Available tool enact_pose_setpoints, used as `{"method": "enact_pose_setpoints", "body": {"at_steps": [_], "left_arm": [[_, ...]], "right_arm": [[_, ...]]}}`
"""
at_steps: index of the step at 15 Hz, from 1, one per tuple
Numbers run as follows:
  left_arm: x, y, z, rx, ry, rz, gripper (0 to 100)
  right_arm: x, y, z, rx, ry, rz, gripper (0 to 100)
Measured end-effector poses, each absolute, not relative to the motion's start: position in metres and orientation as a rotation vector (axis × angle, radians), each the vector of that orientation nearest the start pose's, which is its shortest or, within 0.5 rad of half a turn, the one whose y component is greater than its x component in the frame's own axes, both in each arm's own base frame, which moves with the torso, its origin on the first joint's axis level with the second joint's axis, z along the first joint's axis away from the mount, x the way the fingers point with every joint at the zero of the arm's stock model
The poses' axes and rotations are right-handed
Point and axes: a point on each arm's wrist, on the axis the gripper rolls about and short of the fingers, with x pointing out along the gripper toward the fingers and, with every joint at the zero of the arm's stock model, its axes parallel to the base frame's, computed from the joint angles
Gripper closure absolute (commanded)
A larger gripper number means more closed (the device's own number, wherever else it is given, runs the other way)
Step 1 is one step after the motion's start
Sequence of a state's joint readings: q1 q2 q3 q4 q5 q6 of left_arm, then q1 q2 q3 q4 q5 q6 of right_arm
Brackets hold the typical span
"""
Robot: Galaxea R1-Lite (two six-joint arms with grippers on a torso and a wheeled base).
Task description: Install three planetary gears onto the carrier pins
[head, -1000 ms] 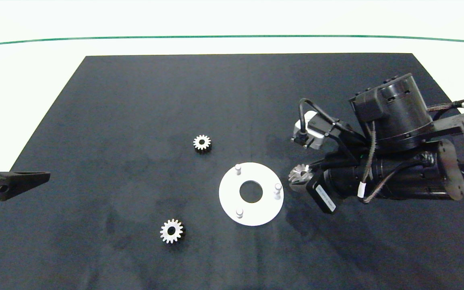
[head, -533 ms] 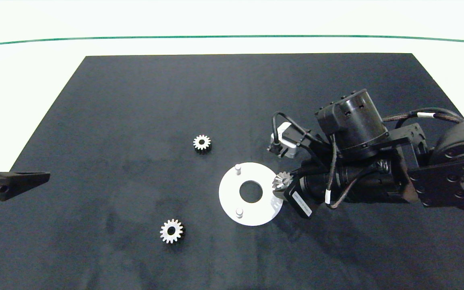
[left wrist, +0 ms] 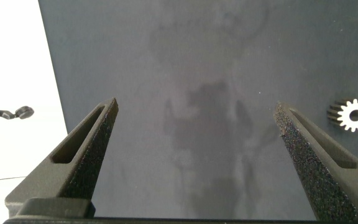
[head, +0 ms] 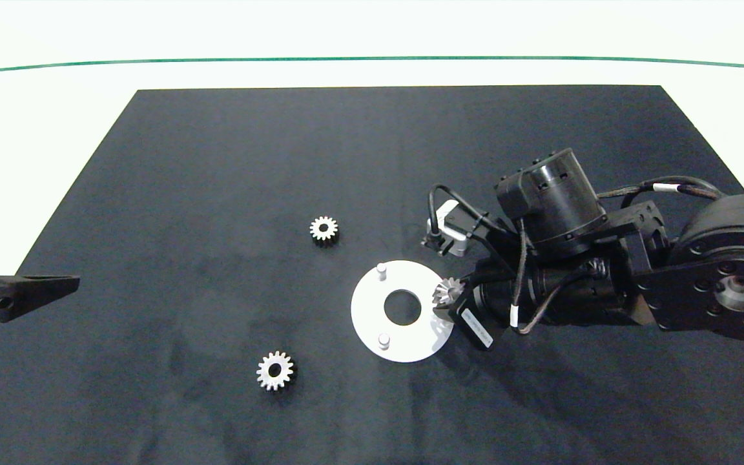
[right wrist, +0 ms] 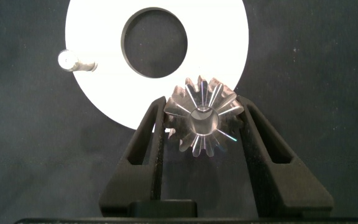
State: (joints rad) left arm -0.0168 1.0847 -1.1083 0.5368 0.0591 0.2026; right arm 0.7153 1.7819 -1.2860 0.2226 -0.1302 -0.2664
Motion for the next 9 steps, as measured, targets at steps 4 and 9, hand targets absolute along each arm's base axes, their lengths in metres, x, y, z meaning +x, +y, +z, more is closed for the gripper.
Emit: {"method": "enact_pose_setpoints", "body": {"at_steps": [4,9], "left_arm": [[0.1217,-0.0007,0.2948,0.218,0.514,-0.011,0],[0.1212,-0.0007,0.2948,0.217,0.513,-0.010,0]], "right_arm": [[0.2517,0.2144,0.2086,-0.549,0.590,0.647,81],[0.2549,0.2161,0.2068,-0.543,0.581,0.644,81]]}}
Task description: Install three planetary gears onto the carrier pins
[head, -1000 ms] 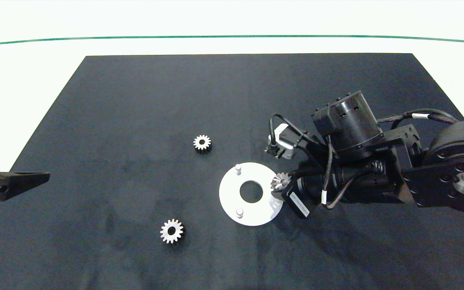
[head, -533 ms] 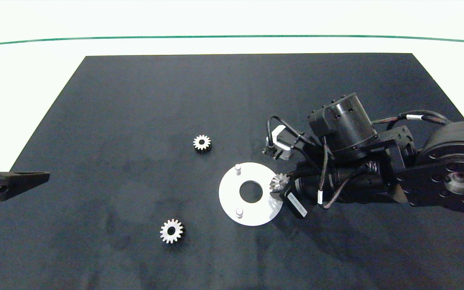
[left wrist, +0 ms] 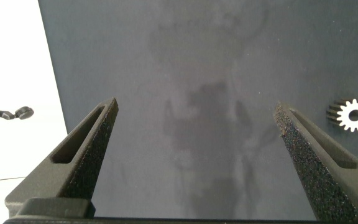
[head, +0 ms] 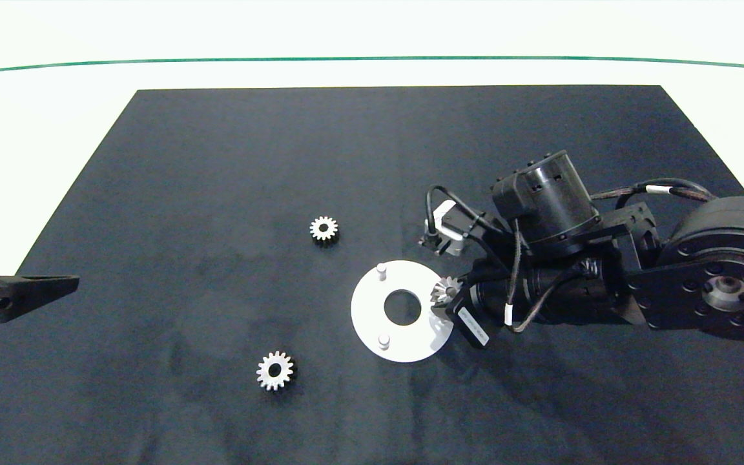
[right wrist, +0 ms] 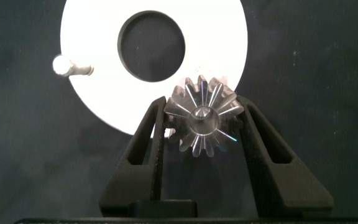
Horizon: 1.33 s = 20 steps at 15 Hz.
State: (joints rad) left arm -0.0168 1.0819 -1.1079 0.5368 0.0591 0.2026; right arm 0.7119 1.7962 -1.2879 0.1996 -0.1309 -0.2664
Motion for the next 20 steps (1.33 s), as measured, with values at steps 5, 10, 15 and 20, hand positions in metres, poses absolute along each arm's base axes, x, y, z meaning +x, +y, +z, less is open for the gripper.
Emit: {"method": "enact_pose_setpoints", "body": {"at_steps": [5,10,15,20], "left_arm": [[0.121,-0.001,0.295,0.217,0.512,-0.010,0],[0.120,-0.001,0.295,0.217,0.510,-0.010,0],[0.120,-0.001,0.295,0.217,0.510,-0.010,0],[0.121,-0.001,0.294,0.218,0.515,-0.013,0]], "right_arm": [[0.257,0.218,0.202,-0.547,0.584,0.643,81],[0.254,0.215,0.200,-0.570,0.597,0.632,0],[0.249,0.211,0.198,-0.578,0.605,0.627,0],[0.224,0.189,0.214,-0.572,0.571,0.604,0]]}}
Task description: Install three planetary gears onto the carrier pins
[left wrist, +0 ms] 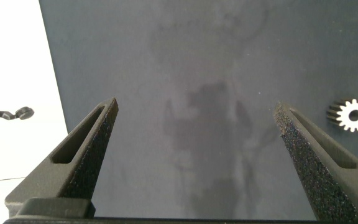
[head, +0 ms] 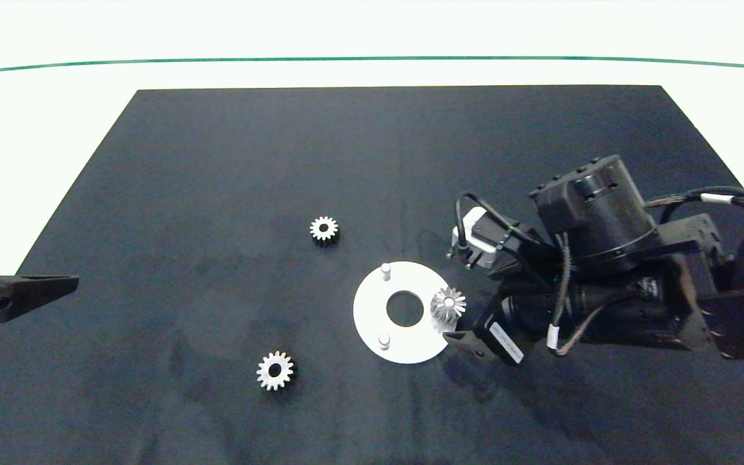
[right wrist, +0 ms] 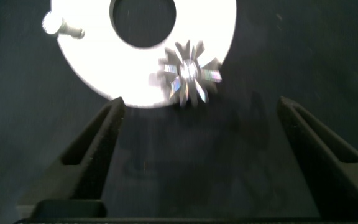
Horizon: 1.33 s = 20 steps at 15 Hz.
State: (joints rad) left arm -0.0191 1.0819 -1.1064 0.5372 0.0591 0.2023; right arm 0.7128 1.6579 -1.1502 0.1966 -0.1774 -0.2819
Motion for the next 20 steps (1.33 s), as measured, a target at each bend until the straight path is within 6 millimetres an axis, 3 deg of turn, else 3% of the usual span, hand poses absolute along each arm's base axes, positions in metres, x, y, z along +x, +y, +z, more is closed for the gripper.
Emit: {"method": "enact_pose_setpoints", "body": {"at_steps": [6,10,15,20], "left_arm": [[0.121,-0.013,0.270,0.217,0.595,-0.109,0],[0.113,-0.031,0.254,0.267,0.627,-0.262,0],[0.110,-0.036,0.239,0.426,0.652,-0.337,0],[0.123,-0.048,0.231,0.489,0.673,-0.407,0]], "right_arm": [[0.164,0.132,0.226,-0.510,0.524,0.570,0],[0.127,0.098,0.233,-0.466,0.446,0.548,0],[0.111,0.084,0.238,-0.444,0.390,0.540,0],[0.102,0.077,0.243,-0.430,0.352,0.538,0]]}}
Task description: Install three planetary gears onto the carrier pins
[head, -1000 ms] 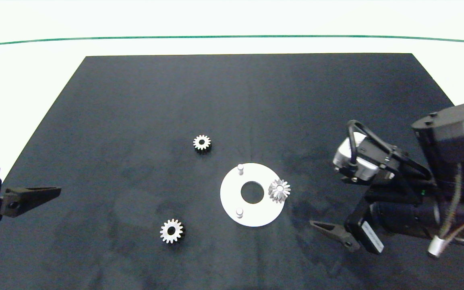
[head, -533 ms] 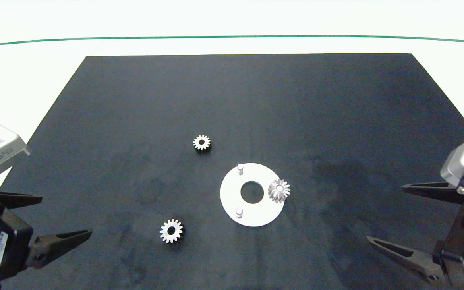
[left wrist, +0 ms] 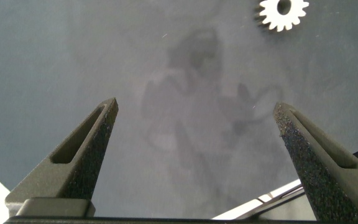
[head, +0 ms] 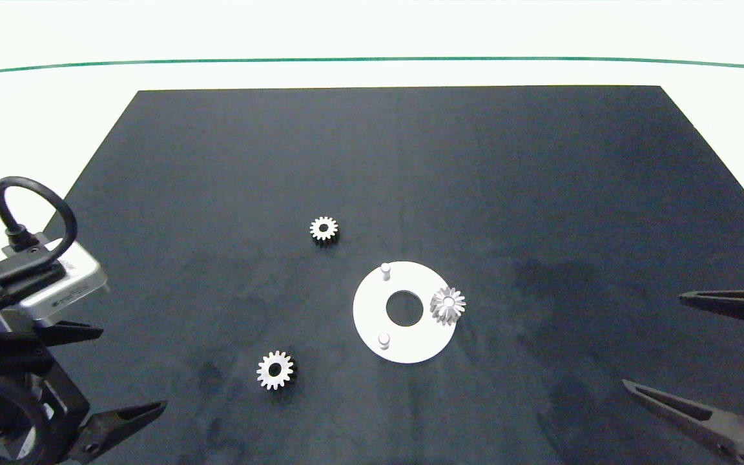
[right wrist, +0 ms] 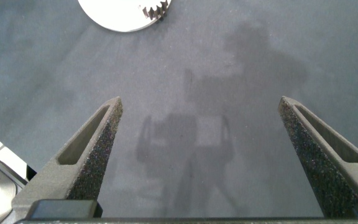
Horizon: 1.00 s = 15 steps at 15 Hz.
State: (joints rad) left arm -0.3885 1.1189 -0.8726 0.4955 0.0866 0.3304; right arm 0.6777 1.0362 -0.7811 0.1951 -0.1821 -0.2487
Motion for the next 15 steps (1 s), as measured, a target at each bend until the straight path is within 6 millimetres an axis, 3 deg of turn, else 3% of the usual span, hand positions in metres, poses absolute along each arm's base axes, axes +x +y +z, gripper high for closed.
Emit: {"method": "enact_pose_setpoints", "body": {"at_steps": [8,15], "left_arm": [[0.161,-0.080,0.213,0.568,0.651,-0.507,0],[0.158,-0.112,0.195,0.609,0.684,-0.651,0]], "right_arm": [[0.098,0.074,0.242,-0.427,0.344,0.547,0],[0.098,0.074,0.242,-0.427,0.342,0.549,0]]}}
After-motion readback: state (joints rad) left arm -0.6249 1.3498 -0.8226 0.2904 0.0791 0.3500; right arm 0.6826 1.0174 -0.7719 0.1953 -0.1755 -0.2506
